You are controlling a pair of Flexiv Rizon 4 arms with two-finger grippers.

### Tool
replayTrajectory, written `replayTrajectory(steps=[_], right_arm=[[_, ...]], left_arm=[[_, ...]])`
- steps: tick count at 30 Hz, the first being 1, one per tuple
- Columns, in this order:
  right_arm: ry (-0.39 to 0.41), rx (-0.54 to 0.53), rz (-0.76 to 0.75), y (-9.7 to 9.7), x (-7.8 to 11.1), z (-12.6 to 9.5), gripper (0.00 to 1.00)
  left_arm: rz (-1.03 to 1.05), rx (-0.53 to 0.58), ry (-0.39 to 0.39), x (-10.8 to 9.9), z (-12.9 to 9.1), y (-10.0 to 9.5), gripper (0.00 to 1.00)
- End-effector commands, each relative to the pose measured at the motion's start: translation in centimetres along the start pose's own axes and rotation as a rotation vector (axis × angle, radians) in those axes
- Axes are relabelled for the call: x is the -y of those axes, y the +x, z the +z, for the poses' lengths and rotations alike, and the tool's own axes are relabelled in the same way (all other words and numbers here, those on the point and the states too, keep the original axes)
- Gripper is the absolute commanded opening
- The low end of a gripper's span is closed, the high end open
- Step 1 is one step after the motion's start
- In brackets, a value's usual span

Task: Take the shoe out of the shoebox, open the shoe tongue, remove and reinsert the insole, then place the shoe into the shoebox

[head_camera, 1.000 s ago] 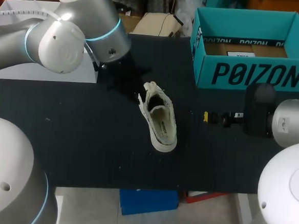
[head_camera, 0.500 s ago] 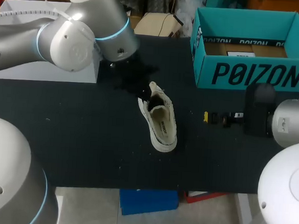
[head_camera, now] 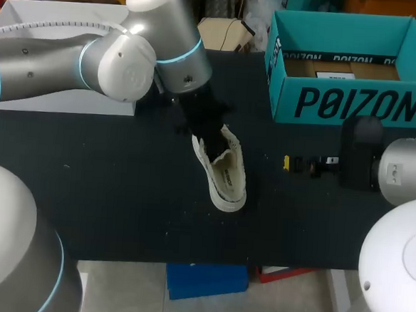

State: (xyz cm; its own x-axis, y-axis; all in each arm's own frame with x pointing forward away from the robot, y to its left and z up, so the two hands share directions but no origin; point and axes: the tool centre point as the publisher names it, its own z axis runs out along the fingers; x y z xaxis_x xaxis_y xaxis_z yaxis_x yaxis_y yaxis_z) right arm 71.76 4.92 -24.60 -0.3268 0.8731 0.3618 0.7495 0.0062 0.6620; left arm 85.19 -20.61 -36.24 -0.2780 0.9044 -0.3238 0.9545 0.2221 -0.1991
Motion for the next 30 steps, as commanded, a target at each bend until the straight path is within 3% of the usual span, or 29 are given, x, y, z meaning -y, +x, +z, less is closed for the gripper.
replayTrajectory(steps=[1,9,10,13,15,22,24,25,26,28,30], right_arm=[[0.002,-0.002,0.001,-0.1,0.0,0.1,1.0],[0.002,-0.002,0.001,-0.1,0.0,0.1,1.0],[0.002,-0.002,0.001,-0.1,0.0,0.1,1.0],[0.002,-0.002,0.001,-0.1,0.0,0.1,1.0],[0.002,-0.002,0.001,-0.1,0.0,0.1,1.0],[0.002,-0.002,0.001,-0.1,0.0,0.1,1.0],[0.002,-0.002,0.001,-0.1,0.0,0.1,1.0],[0.002,-0.002,0.001,-0.1,0.0,0.1,1.0],[0.002,-0.002,0.001,-0.1,0.0,0.1,1.0],[0.002,-0.002,0.001,-0.1,0.0,0.1,1.0],[0.002,-0.002,0.001,-0.1,0.0,0.1,1.0]], left_arm=[[0.004,0.0,0.006,-0.3,0.4,-0.4,0.0],[0.041,0.017,-0.062,1.4,-3.9,0.0,0.0],[0.047,0.02,-0.075,1.6,-4.6,0.1,0.06],[0.049,0.006,-0.111,2.2,-6.3,0.5,0.1],[0.044,-0.002,-0.119,2.3,-6.8,1.0,0.25],[0.011,0.016,-0.127,2.7,-7.7,2.6,0.36],[0.007,0.017,-0.129,2.9,-7.8,2.9,0.49],[0.006,0.018,-0.13,2.9,-7.8,3.0,0.73],[0.005,0.019,-0.13,3.0,-7.9,3.1,0.81],[0.004,0.021,-0.133,3.0,-8.0,3.2,0.96],[0.003,0.024,-0.133,3.0,-8.0,3.3,0.98]])
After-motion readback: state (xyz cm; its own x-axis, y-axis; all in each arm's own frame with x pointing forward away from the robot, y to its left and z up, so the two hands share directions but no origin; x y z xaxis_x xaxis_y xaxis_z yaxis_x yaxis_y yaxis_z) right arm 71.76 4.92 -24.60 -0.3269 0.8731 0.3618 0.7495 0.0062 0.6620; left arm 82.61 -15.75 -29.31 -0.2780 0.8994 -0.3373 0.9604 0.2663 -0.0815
